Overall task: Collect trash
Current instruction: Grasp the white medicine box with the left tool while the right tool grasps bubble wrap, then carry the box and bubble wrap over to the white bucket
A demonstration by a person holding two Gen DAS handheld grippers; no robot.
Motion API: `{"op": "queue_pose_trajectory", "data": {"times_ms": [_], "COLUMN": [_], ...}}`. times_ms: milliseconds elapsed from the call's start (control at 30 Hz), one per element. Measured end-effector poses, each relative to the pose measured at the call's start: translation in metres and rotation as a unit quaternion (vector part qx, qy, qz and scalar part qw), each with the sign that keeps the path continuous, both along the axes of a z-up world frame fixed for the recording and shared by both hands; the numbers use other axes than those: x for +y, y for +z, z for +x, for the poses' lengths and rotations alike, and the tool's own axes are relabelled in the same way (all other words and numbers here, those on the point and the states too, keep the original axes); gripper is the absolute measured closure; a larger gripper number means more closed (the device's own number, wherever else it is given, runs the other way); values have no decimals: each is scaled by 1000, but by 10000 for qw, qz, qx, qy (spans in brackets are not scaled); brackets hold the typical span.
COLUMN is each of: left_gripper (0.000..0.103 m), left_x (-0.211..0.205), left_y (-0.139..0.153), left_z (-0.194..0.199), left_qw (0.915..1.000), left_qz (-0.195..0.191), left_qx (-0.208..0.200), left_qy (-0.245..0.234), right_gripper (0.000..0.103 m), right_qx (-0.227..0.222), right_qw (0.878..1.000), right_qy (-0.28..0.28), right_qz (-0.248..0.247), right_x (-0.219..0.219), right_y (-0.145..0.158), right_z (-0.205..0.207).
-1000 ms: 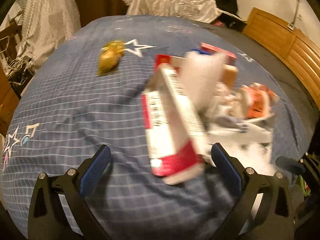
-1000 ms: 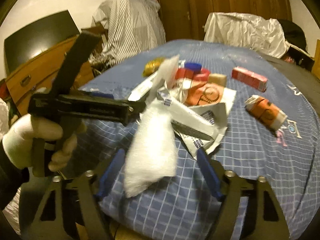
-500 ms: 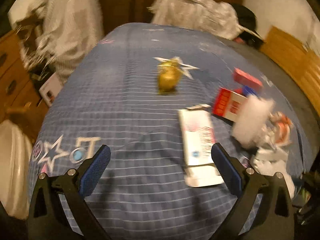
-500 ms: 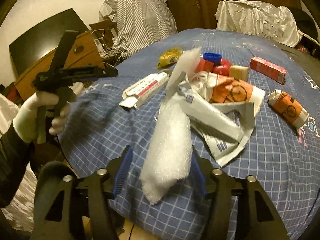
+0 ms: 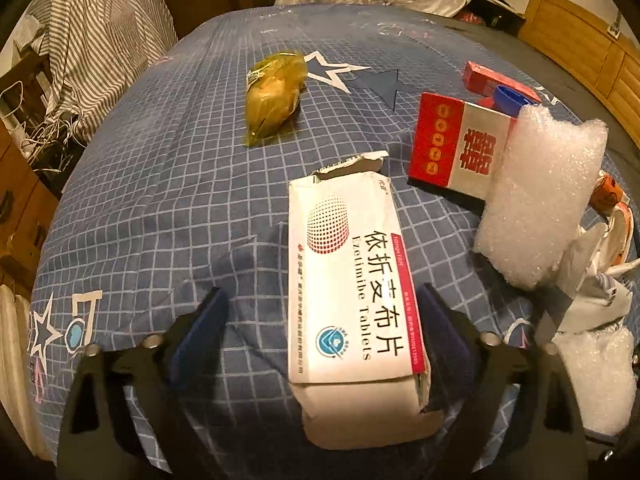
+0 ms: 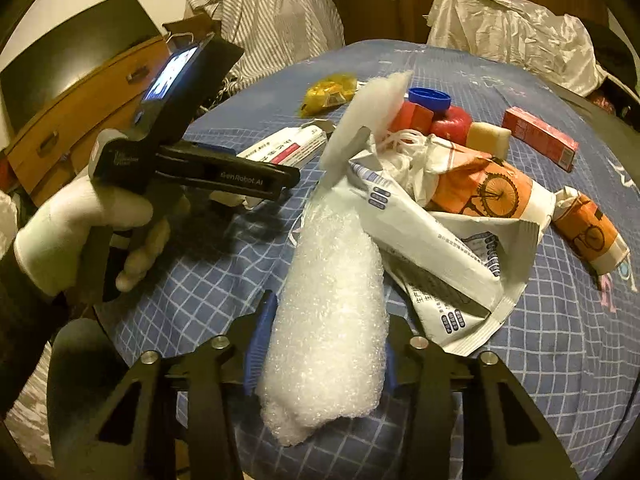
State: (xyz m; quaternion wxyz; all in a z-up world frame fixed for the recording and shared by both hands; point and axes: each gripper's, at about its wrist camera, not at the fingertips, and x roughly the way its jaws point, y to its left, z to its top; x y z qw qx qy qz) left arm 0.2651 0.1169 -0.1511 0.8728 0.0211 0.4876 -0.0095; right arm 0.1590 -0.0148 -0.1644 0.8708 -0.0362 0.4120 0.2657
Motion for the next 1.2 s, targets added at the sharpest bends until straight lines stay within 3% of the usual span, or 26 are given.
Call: {"op": "queue_pose_trajectory", "data": {"times_ms": [33, 100, 167, 367, 600, 900, 1033, 1200], "left_gripper": [27, 48, 51, 52, 52, 51, 51, 51], "left_x": [1, 0, 3, 5, -26, -82, -97, -106], "left_y": [1, 2, 5, 22, 64, 120, 130, 133], "left_z": [-2, -10, -16, -58, -125, -191, -202, -203], "left_qw": [10000, 9999, 9997, 9970, 9879, 9561, 9450, 9434], "left_qz": [-32, -60, -112, -345, -359, -225, -122, -93], "left_qx": [-26, -86, -148, -592, -1497, -2921, -3268, -3316], "left_qy": [23, 87, 170, 356, 179, -4, 12, -54], "right_gripper": [62, 64, 65, 66, 66, 66, 66, 66], "right_qx": [-57, -172, -330, -908, -1851, -2672, -2810, -2837], "right_qw": [10000, 9998, 9992, 9943, 9763, 9481, 9412, 9396], "right_qy": [-14, -39, -58, -214, -977, -1670, -1822, -1861], "right_qz": [14, 123, 217, 509, 544, 434, 445, 454], "right_x": [-1, -3, -8, -37, -97, -155, -171, -187], "right_y": [0, 3, 9, 43, 91, 131, 138, 145], "right_z": [-3, -10, -19, -57, -98, -118, -126, -129]}}
